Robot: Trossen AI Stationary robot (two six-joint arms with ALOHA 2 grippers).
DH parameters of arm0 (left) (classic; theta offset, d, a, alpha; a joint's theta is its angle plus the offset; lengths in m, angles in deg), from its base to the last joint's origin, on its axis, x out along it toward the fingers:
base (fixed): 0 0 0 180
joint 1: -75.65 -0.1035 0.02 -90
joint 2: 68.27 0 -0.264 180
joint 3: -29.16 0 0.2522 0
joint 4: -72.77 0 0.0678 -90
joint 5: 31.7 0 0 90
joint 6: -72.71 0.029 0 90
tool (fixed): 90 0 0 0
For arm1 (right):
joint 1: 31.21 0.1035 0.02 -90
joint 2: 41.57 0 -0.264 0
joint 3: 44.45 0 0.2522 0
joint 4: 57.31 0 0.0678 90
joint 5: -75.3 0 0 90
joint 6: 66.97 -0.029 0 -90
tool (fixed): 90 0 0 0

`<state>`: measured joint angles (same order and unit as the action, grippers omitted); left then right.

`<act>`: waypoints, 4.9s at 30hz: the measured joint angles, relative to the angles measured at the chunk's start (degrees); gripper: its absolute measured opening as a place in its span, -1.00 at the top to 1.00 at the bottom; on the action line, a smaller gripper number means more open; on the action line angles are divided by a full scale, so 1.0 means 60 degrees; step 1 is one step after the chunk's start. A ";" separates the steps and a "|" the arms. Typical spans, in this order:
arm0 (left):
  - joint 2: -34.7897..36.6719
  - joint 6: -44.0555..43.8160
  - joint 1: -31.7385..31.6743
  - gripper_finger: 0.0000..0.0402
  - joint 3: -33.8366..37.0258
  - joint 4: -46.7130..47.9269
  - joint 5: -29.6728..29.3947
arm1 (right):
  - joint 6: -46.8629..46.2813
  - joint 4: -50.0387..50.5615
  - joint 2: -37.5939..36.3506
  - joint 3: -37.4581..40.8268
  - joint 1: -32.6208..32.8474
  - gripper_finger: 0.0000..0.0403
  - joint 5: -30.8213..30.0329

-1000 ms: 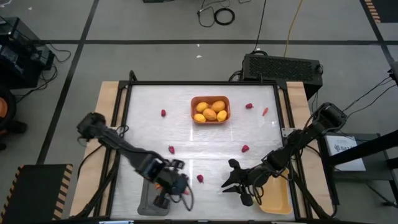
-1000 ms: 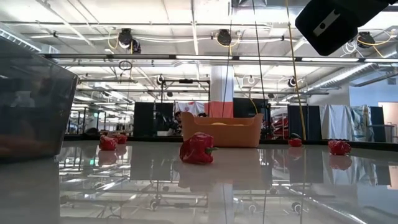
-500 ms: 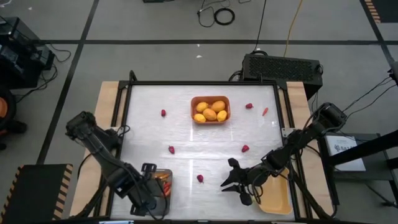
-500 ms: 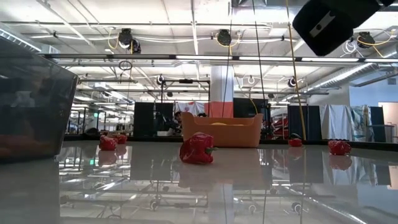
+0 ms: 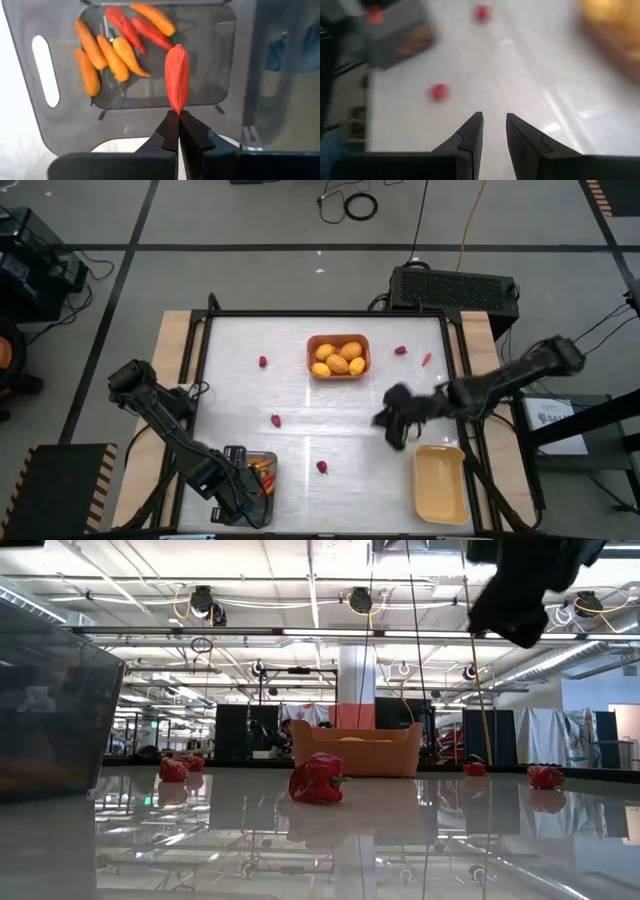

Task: Sort produce into baskets
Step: Put the orange chili pepper into the black bin

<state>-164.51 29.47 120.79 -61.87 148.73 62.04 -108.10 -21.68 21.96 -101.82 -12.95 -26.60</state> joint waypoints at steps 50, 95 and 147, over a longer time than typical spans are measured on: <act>0.7055 0.3596 0.0015 0.37 0.6866 -0.9686 -1.0308 | 0.0484 0.5559 0.1894 0.0004 -1.0802 0.18 0.0073; 1.3095 0.5526 -0.5547 0.37 1.1277 -1.1185 -0.5043 | 0.1591 0.1812 -0.0658 0.1326 -0.9749 0.99 0.3738; 1.3733 0.4491 -0.5898 0.37 1.1400 -0.7538 -0.4975 | 0.3243 -0.4531 1.1307 -1.0179 -0.0827 0.89 0.2806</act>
<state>-82.11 56.41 85.40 6.53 103.51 32.19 -88.64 -48.87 89.80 -162.90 -17.91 -9.77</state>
